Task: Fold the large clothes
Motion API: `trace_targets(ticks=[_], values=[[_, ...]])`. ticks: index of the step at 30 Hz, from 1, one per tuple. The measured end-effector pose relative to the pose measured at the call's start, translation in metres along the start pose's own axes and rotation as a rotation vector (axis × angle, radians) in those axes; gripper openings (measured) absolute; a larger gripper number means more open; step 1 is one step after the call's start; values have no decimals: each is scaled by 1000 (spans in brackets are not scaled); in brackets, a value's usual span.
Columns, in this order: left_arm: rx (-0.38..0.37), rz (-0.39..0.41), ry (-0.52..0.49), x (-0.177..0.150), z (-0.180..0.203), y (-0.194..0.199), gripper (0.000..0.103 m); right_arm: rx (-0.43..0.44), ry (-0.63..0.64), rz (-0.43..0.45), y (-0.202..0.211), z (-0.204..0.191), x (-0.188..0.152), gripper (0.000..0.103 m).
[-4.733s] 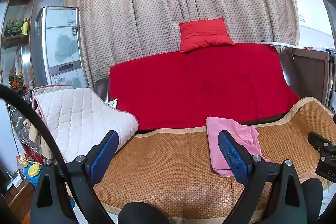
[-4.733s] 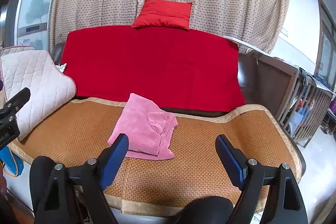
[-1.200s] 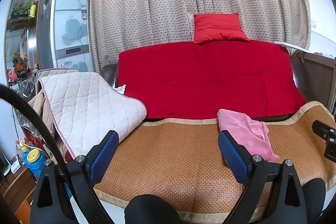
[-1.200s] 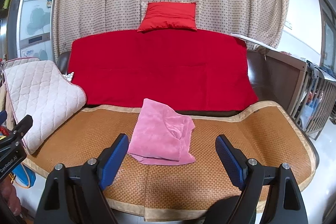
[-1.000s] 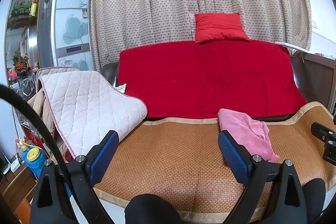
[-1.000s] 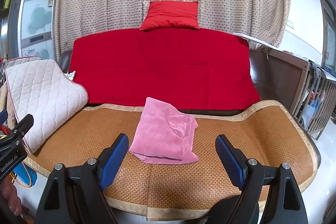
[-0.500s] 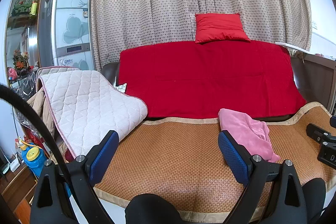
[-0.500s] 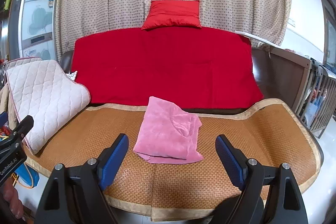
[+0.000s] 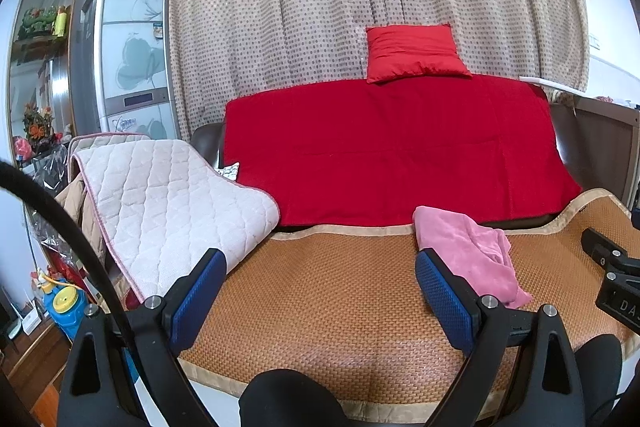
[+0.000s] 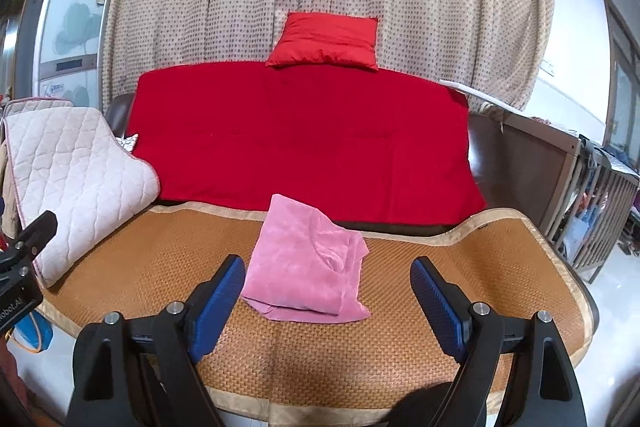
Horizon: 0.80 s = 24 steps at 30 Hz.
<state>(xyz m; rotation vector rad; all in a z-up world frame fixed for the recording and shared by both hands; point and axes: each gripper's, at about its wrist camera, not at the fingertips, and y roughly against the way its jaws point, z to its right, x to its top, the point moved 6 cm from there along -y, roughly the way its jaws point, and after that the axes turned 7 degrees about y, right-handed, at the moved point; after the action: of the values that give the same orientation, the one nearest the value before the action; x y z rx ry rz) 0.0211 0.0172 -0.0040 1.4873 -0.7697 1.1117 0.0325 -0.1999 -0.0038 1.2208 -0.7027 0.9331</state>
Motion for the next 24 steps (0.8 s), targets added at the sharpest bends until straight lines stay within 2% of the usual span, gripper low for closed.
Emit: trace_targets(ticks=[24], values=[[-32, 18, -57, 7, 26, 12, 96, -66, -18, 14, 2, 34, -8, 87]])
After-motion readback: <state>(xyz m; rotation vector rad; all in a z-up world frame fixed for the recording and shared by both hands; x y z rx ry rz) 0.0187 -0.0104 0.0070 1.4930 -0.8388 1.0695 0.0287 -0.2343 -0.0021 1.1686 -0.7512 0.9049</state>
